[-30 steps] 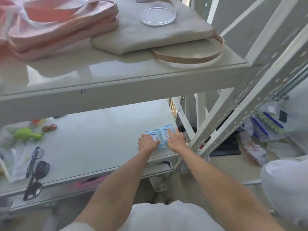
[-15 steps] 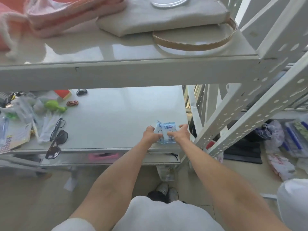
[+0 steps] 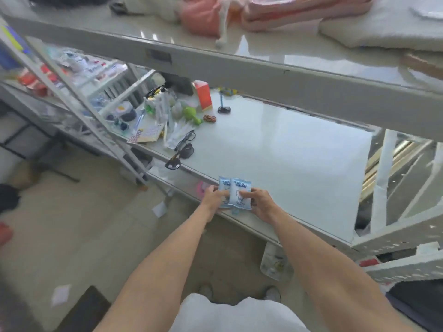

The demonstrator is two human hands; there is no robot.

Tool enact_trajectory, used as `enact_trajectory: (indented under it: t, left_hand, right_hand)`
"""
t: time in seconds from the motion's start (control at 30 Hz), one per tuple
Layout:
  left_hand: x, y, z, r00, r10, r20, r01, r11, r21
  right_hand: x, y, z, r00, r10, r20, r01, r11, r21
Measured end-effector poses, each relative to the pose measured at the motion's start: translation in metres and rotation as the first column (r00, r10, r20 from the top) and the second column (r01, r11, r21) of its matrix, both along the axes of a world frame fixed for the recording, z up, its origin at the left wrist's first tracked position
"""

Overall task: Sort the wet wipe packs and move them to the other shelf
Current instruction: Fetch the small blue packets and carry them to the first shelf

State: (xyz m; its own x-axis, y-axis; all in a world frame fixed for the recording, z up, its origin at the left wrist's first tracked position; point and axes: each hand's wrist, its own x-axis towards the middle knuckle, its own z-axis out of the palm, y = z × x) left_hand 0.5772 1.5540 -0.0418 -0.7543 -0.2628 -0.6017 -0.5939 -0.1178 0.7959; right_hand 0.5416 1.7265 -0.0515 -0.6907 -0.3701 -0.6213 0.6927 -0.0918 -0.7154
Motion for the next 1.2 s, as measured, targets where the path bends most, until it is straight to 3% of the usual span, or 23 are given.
enact_trajectory:
  t: [0.3,0.43,0.6,0.93,1.2]
  left_hand:
    - [0.123,-0.221,0.008,0.929,0.367,-0.040,-0.366,0.930,0.037]
    - [0.174,-0.318,-0.003,0.882,0.471,-0.025,-0.467,0.879,0.092]
    - [0.209,-0.403,-0.009,0.791,0.612,-0.018,-0.605,0.786,0.125]
    - [0.201,-0.557,-0.036,0.663,0.749,-0.008,-0.740,0.657,0.144]
    - [0.143,-0.715,-0.016,0.601,0.799,-0.020,-0.796,0.600,0.075]
  right_hand:
    - [0.056,-0.252,-0.001,0.857,0.515,-0.001,-0.513,0.853,-0.093]
    - [0.081,-0.358,-0.003,0.800,0.600,-0.019,-0.598,0.799,0.067]
    - [0.100,-0.465,0.001,0.735,0.678,-0.013,-0.669,0.729,0.145]
    - [0.067,-0.657,-0.026,0.558,0.830,-0.012,-0.817,0.552,0.166]
    - [0.001,-0.828,-0.015,0.490,0.871,0.019,-0.870,0.488,0.076]
